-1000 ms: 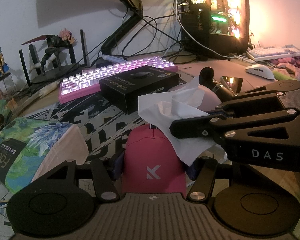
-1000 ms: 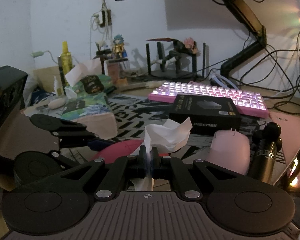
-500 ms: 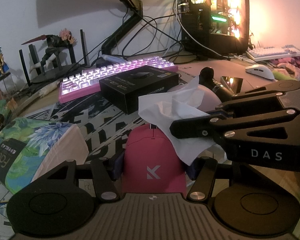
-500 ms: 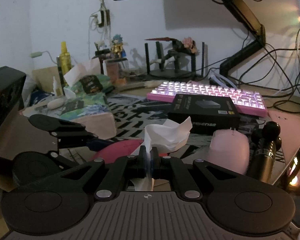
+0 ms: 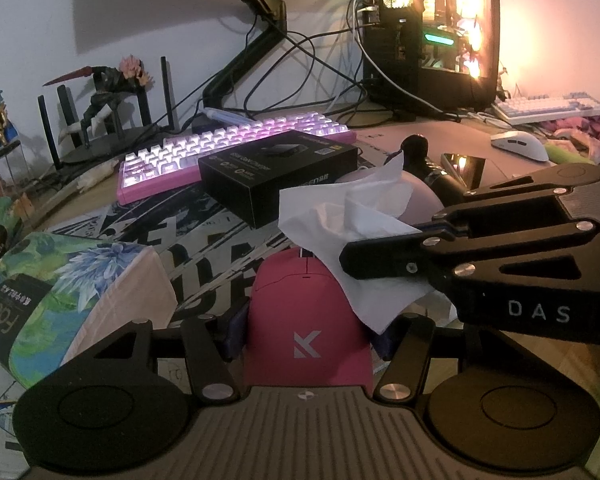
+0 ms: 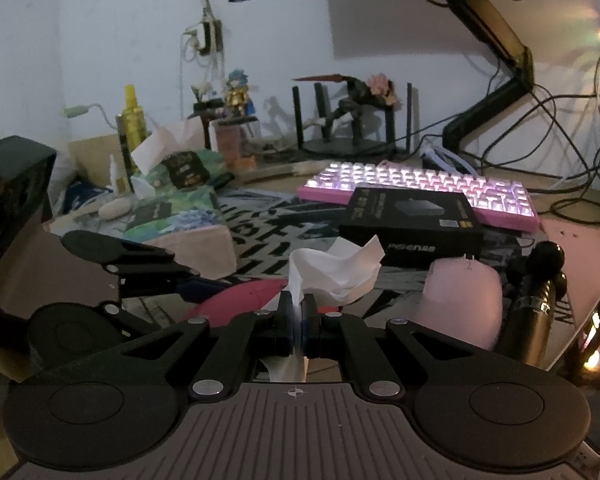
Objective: Clean container
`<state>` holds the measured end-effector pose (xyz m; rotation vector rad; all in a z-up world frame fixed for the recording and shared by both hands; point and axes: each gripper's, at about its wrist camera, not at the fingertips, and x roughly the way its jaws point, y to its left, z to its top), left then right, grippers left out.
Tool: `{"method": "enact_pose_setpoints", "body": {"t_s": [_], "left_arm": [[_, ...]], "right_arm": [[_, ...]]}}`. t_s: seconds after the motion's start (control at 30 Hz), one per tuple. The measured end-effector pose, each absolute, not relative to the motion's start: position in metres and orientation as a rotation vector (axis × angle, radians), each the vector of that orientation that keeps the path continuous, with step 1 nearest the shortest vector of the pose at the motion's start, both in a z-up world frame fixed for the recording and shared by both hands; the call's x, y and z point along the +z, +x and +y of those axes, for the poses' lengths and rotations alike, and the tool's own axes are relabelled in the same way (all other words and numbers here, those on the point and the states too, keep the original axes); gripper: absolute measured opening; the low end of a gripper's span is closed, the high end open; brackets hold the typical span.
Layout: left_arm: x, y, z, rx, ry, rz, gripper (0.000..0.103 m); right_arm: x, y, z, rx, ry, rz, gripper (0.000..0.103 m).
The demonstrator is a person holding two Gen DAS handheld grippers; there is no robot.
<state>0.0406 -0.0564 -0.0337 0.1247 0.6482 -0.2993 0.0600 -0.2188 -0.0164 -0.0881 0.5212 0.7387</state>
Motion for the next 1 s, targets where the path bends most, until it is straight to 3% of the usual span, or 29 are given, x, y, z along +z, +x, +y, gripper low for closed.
{"method": "enact_pose_setpoints", "body": {"t_s": [1.0], "left_arm": [[-0.034,0.042,-0.052,-0.302,0.116,0.651,0.059]], "right_arm": [[-0.022,0.066,-0.221,0.689,-0.048,0.561,0.005]]}}
